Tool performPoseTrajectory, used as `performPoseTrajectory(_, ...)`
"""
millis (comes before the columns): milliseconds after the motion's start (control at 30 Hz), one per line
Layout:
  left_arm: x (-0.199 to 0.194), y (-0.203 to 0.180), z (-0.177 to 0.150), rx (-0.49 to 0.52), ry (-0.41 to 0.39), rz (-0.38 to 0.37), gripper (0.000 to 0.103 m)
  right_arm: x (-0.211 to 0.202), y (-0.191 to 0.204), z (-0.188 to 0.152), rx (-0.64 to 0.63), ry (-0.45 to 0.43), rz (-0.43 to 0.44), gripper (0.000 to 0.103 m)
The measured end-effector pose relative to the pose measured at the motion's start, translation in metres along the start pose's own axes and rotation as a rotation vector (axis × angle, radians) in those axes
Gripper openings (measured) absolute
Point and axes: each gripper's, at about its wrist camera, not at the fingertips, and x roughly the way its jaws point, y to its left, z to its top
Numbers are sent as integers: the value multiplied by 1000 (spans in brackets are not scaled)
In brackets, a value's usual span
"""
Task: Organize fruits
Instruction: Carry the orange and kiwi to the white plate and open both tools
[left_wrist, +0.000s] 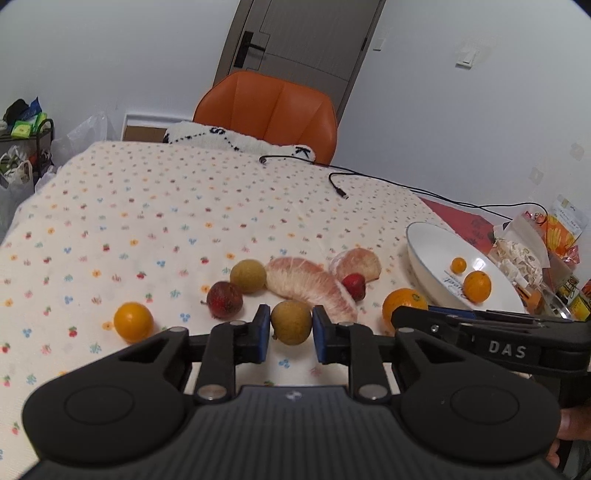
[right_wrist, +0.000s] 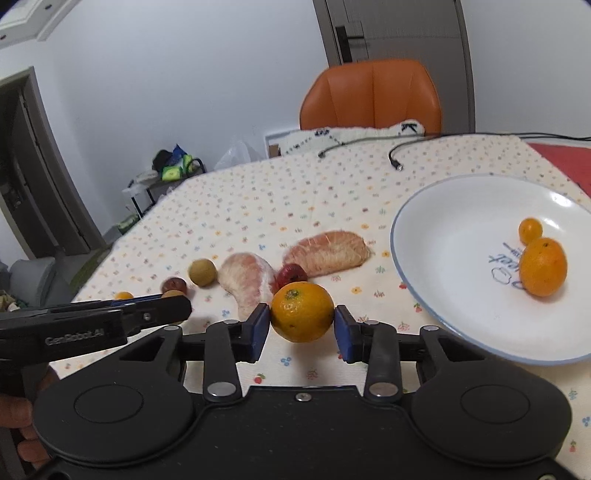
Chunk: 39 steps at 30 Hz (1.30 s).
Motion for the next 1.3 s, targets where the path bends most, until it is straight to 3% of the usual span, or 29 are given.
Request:
performPoseTrajectory(467,-3,-52,5,74,-15,-86,22,-53,-25,4,45,-110,-30,36)
performPoseTrajectory(1300,32,-132,9,165,6,-200,23,-96,-96,-7,152,-171,-160,36)
